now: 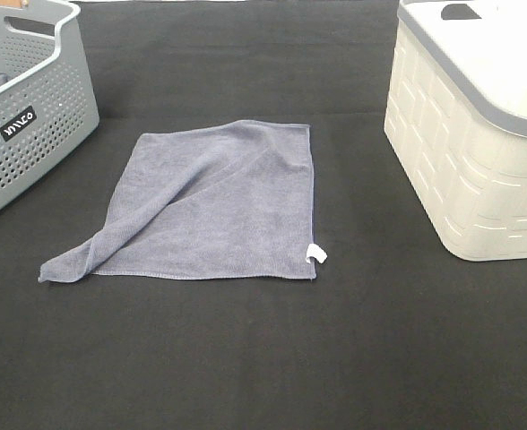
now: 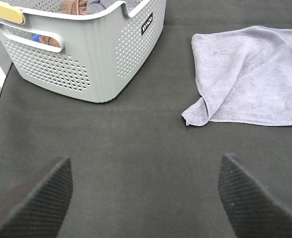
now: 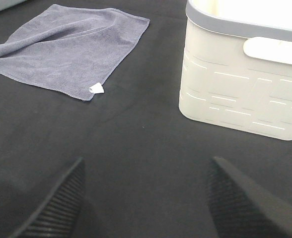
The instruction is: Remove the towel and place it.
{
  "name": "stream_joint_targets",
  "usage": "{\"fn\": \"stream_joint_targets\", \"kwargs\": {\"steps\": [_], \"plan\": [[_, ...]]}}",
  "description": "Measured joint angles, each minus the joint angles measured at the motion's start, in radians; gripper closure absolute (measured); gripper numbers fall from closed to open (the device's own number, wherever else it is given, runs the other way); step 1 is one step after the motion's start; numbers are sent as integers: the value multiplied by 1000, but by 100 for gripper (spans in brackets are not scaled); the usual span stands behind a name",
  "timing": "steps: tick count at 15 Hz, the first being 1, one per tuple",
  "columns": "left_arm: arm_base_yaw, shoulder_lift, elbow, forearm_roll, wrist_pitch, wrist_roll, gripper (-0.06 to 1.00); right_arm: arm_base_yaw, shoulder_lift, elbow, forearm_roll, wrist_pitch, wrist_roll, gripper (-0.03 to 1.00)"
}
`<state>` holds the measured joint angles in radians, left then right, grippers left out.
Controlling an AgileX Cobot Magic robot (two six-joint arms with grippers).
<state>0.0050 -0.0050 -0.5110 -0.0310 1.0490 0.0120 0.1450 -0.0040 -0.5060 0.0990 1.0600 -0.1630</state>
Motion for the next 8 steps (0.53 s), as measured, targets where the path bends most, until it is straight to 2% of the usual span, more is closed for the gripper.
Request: {"fn": "stream_joint_targets", "kwargs": {"steps": [8], "plan": [[0,0,0,-1,0,0,19,0,0,0,0,0,0,28]]}}
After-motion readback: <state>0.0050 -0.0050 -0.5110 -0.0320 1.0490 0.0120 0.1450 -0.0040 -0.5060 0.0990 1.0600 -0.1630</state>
